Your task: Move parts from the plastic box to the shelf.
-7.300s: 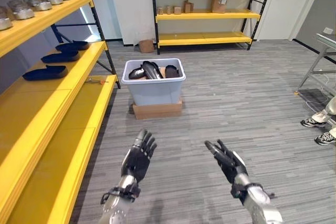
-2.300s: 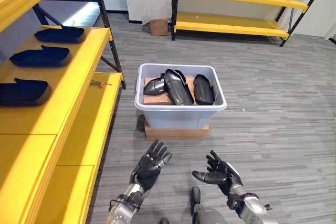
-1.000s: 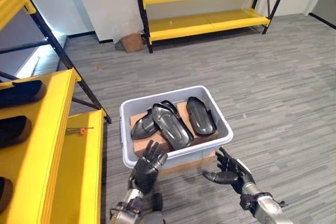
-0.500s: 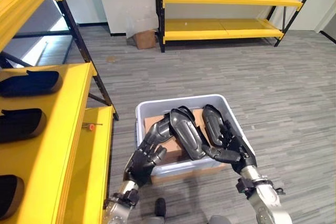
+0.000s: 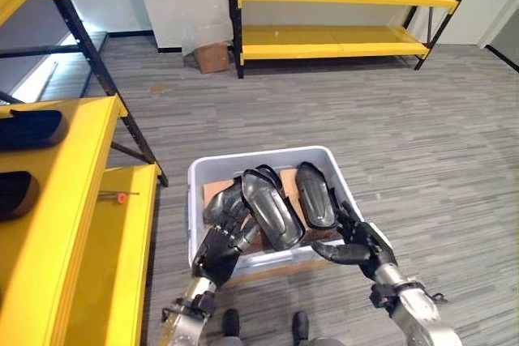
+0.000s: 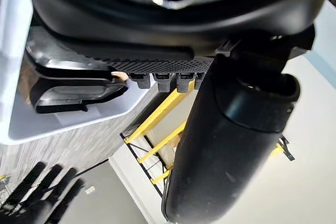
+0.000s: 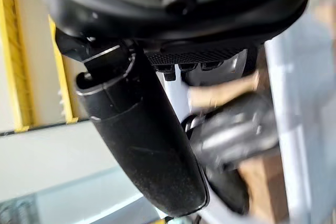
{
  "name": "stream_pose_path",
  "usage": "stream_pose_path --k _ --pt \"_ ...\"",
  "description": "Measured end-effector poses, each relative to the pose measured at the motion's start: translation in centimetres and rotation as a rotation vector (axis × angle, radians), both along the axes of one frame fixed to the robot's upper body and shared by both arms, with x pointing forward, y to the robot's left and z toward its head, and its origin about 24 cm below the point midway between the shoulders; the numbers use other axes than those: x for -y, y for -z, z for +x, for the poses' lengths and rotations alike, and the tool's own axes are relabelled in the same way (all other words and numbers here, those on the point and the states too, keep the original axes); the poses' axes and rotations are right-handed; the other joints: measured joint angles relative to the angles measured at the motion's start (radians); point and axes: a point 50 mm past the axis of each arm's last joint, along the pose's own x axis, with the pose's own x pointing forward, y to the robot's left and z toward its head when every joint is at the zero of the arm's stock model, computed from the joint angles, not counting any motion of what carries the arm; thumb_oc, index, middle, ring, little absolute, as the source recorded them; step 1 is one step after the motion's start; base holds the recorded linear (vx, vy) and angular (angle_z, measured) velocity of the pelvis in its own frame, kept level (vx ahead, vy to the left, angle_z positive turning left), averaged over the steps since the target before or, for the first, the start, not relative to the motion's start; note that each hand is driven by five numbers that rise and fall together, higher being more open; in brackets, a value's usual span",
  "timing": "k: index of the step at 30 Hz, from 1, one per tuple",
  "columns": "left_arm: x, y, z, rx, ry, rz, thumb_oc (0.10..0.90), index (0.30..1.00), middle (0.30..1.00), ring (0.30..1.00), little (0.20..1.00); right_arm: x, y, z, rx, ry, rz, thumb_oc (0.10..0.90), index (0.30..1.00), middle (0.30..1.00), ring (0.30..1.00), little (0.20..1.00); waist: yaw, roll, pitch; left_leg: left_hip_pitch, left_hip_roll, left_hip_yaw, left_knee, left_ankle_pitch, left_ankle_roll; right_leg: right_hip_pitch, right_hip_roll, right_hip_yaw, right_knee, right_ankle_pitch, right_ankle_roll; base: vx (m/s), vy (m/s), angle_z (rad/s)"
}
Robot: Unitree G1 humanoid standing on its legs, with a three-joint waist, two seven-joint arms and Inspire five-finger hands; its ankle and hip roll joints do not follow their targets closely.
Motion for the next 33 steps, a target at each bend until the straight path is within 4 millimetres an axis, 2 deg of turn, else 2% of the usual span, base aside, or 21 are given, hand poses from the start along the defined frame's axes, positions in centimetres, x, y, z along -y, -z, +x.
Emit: stream_pose_path --k 2,3,7,8,9,10,11,12,14,15,17,20,23,25,26,30,33 --pt "-0.1 0.1 -0.2 -0.004 -0.011 -0.004 0.900 1.000 1.000 1.000 1.000 1.2 -0.8 0.5 0.022 -0.004 -0.051 0.900 1.000 1.000 1.000 1.000 0.003 0.000 0.000 0.002 0.014 -0.003 0.001 -0.005 -0.007 0.011 0.015 -0.008 0.000 -0.006 -0.011 0.18 -0.088 0.12" --pt "-0.3 0.0 -0.2 -0.002 -0.016 -0.003 0.900 1.000 1.000 1.000 1.000 2.2 -2.4 1.9 0.083 -0.025 -0.143 0.900 1.000 1.000 1.000 1.000 0.004 0.000 0.000 0.004 0.017 -0.022 0.002 -0.006 -0.008 0.022 0.020 -0.025 0.000 -0.009 -0.015 0.17 -0.094 0.28" --pt "-0.6 -0.4 0.6 0.010 -0.004 0.004 0.900 1.000 1.000 1.000 1.000 2.1 -7.1 6.7 0.258 -0.085 -0.238 0.900 1.000 1.000 1.000 1.000 0.048 -0.004 0.001 0.001 0.017 -0.050 0.022 -0.011 -0.015 0.044 0.026 -0.049 0.000 -0.017 -0.019 0.11 -0.136 0.20" --pt "-0.7 -0.5 0.8 0.013 0.004 0.009 0.900 1.000 1.000 1.000 1.000 1.9 -7.8 7.5 0.278 -0.094 -0.250 0.900 1.000 1.000 1.000 1.000 0.056 -0.006 0.001 0.000 0.017 -0.057 0.025 -0.015 -0.021 0.046 0.029 -0.053 0.000 -0.017 -0.020 0.02 -0.160 0.20" --pt "-1.0 -0.9 1.3 0.019 0.027 0.029 0.900 1.000 1.000 1.000 1.000 1.4 -9.5 9.6 0.316 -0.130 -0.300 0.900 1.000 1.000 1.000 1.000 0.070 -0.011 0.003 -0.008 0.019 -0.069 0.035 -0.017 -0.024 0.048 0.036 -0.061 0.000 -0.018 -0.021 -0.06 -0.185 0.48" --pt "-1.6 -2.2 3.1 0.051 0.099 0.091 0.900 1.000 1.000 1.000 1.000 1.1 -14.0 13.4 0.389 -0.161 -0.419 0.900 1.000 1.000 1.000 1.000 0.109 -0.026 0.009 -0.047 0.025 -0.106 0.056 -0.014 -0.037 0.036 0.044 -0.090 0.001 -0.020 -0.024 -0.11 -0.163 0.62" --pt "-2.0 -3.2 3.9 0.084 0.132 0.127 0.900 1.000 1.000 1.000 1.000 1.6 -16.4 14.9 0.439 -0.113 -0.426 0.900 1.000 1.000 1.000 1.000 0.138 -0.042 0.009 -0.067 0.031 -0.124 0.061 -0.010 -0.040 0.017 0.054 -0.098 0.002 -0.022 -0.027 -0.21 -0.216 0.79" --pt "-2.9 -4.9 5.1 0.132 0.160 0.179 0.900 1.000 1.000 1.000 1.000 2.2 -20.8 17.2 0.515 -0.003 -0.393 0.900 1.000 1.000 1.000 1.000 0.188 -0.063 0.014 -0.138 0.043 -0.159 0.081 0.001 -0.053 -0.039 0.072 -0.122 0.021 -0.026 -0.034 -0.19 -0.154 0.51" --pt "-3.4 -5.8 5.6 0.152 0.167 0.192 0.900 1.000 1.000 1.000 1.000 2.4 -23.3 18.0 0.559 0.041 -0.352 0.900 1.000 1.000 1.000 1.000 0.216 -0.071 0.031 -0.178 0.045 -0.179 0.089 0.014 -0.058 -0.075 0.076 -0.139 0.041 -0.032 -0.042 -0.17 -0.111 0.37" --pt "-3.8 -6.2 6.1 0.165 0.170 0.213 0.900 1.000 1.000 1.000 1.000 2.4 -24.4 18.4 0.576 0.051 -0.316 0.900 1.000 1.000 1.000 1.000 0.230 -0.073 0.060 -0.197 0.042 -0.197 0.094 0.020 -0.064 -0.093 0.073 -0.151 0.064 -0.043 -0.042 -0.12 -0.073 0.36" --pt "-3.8 -6.6 6.4 0.177 0.179 0.226 0.900 1.000 1.000 1.000 1.000 2.1 -24.3 18.5 0.568 0.037 -0.309 0.900 1.000 1.000 1.000 1.000 0.247 -0.070 0.100 -0.219 0.034 -0.215 0.098 0.027 -0.066 -0.119 0.065 -0.166 0.093 -0.057 -0.042 -0.16 -0.096 0.33" --pt "-2.9 -7.7 7.4 0.235 0.203 0.224 0.900 1.000 1.000 1.000 1.000 1.6 -21.3 19.1 0.446 0.033 -0.305 0.900 1.000 1.000 1.000 1.000 0.256 -0.047 0.188 -0.286 0.011 -0.245 0.129 0.032 -0.062 -0.191 0.047 -0.181 0.171 -0.085 -0.041 -0.15 -0.070 0.27" --pt "-2.5 -9.4 8.4 0.309 0.198 0.196 0.900 1.000 1.000 1.000 1.000 1.9 -17.6 19.4 0.291 0.105 -0.287 0.900 1.000 1.000 1.000 1.000 0.267 -0.019 0.258 -0.339 -0.002 -0.252 0.141 0.043 -0.059 -0.268 0.028 -0.182 0.243 -0.108 -0.039 -0.14 -0.060 0.10" --pt "-2.1 -11.2 9.0 0.394 0.203 0.194 0.900 1.000 1.000 1.000 1.000 2.5 -14.9 19.2 0.187 0.177 -0.292 0.900 1.000 1.000 1.000 1.000 0.278 -0.001 0.312 -0.357 -0.007 -0.253 0.142 0.045 -0.062 -0.304 0.018 -0.181 0.285 -0.122 -0.044 -0.09 -0.017 0.03" --pt "-2.0 -13.0 9.3 0.468 0.191 0.192 0.900 1.000 1.000 1.000 1.000 2.6 -13.3 18.7 0.161 0.234 -0.298 0.900 1.000 1.000 1.000 1.000 0.274 0.013 0.359 -0.363 -0.009 -0.253 0.143 0.047 -0.054 -0.320 0.013 -0.179 0.309 -0.128 -0.050 -0.08 0.009 -0.02" --pt "-1.9 -14.4 9.9 0.517 0.172 0.193 0.900 1.000 1.000 1.000 1.000 2.8 -14.5 18.7 0.216 0.285 -0.284 0.900 1.000 1.000 1.000 1.000 0.238 0.014 0.359 -0.367 -0.009 -0.245 0.143 0.047 -0.053 -0.332 0.013 -0.168 0.318 -0.133 -0.048 -0.06 0.019 -0.05" --pt "-1.1 -15.2 10.2 0.559 0.168 0.153 0.900 1.000 1.000 1.000 1.000 2.7 -14.2 18.1 0.228 0.297 -0.319 0.900 1.000 1.000 1.000 1.000 0.219 0.014 0.360 -0.370 -0.008 -0.240 0.145 0.046 -0.052 -0.339 0.013 -0.160 0.322 -0.136 -0.049 -0.04 0.023 -0.04"
